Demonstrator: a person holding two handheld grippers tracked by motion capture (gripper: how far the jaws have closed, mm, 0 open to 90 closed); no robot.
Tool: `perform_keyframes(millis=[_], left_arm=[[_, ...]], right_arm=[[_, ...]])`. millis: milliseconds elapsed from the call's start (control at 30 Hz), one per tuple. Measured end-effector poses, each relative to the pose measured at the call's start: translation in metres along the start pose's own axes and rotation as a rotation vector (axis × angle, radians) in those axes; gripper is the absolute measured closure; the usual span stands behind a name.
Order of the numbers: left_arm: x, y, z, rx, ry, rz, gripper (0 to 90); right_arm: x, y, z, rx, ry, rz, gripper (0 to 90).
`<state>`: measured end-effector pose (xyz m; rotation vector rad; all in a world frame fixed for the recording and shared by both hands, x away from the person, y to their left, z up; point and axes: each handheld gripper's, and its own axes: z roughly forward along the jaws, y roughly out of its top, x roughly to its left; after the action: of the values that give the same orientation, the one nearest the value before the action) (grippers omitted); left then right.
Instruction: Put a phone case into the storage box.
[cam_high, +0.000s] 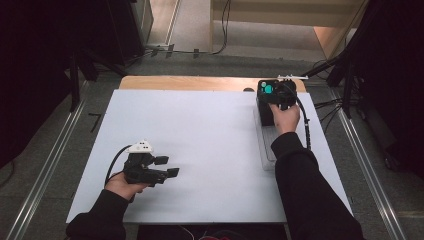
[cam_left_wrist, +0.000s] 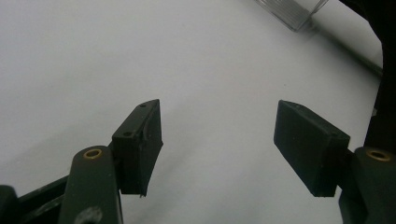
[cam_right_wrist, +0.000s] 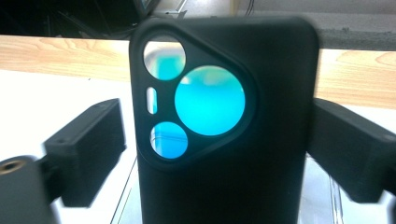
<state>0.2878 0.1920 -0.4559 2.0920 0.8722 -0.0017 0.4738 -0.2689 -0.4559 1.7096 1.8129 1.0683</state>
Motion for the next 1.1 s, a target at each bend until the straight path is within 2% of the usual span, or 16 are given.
perform_keyframes(millis=[300, 633, 800, 967, 1100], left_arm=[[0.000, 0.000, -0.001, -0.004, 0.004, -0.005, 33.0], [0.001, 0.000, -0.002, -0.005, 0.006, -0.007, 33.0], [0.001, 0.000, -0.001, -0.004, 0.004, -0.008, 33.0], [0.002, 0.000, -0.001, -0.004, 0.005, -0.011, 33.0], [0.001, -0.001, -0.002, -0.007, 0.004, -0.015, 33.0]], right_arm=[[0.001, 0.003, -0.007, -0.010, 0.023, -0.012, 0.0], [0.003, 0.007, -0.022, 0.026, 0.040, -0.005, 0.0], [0.005, 0.011, -0.032, 0.045, 0.090, 0.015, 0.0], [0.010, 0.012, -0.039, 0.059, 0.113, -0.005, 0.0], [0.021, 0.012, -0.044, 0.085, 0.124, -0.033, 0.0]])
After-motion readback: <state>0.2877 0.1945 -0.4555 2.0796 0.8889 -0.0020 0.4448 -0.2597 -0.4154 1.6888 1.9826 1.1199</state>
